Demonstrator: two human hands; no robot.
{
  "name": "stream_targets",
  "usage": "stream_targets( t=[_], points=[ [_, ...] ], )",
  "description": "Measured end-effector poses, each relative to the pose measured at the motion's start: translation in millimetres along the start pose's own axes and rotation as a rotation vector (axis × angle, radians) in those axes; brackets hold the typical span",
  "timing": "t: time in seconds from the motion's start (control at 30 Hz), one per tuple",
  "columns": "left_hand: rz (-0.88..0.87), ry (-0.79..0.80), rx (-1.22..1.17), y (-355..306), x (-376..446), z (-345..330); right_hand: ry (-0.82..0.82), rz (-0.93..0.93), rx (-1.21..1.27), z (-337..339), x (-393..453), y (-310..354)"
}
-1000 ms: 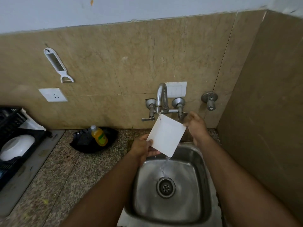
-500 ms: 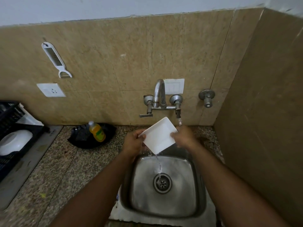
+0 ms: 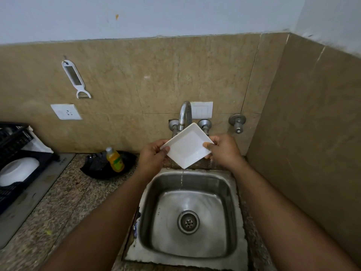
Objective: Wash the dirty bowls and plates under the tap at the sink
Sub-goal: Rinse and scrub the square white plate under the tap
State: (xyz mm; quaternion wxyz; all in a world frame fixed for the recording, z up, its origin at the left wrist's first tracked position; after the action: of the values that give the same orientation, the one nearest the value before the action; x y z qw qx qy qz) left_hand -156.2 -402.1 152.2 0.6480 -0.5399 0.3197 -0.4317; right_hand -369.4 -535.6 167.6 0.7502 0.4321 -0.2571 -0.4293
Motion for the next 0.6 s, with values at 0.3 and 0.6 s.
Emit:
stream_targets(
  t=[0.3,0.6],
  points=[
    [-0.083,-0.017,0.012,-25,-12,7,-0.036,0.06,-0.022,11,-11,28],
    [-0.105,-0.02,0.0,-38,-16,18,-0.072,0.108,-0.066,15,-16,50]
  ],
)
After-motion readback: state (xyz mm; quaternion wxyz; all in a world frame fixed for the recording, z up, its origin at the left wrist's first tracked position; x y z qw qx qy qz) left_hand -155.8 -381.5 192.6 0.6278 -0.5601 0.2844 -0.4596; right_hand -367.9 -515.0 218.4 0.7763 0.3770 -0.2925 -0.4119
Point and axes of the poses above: each hand's wrist, its own x-axis towards the middle knuckle, its own z-axis out of the back of the hand, y = z × x, the point moved 4 cm from there along x, towards the middle knuckle, and after that the axes turned 5 degrees about y, right-handed, at the moved point
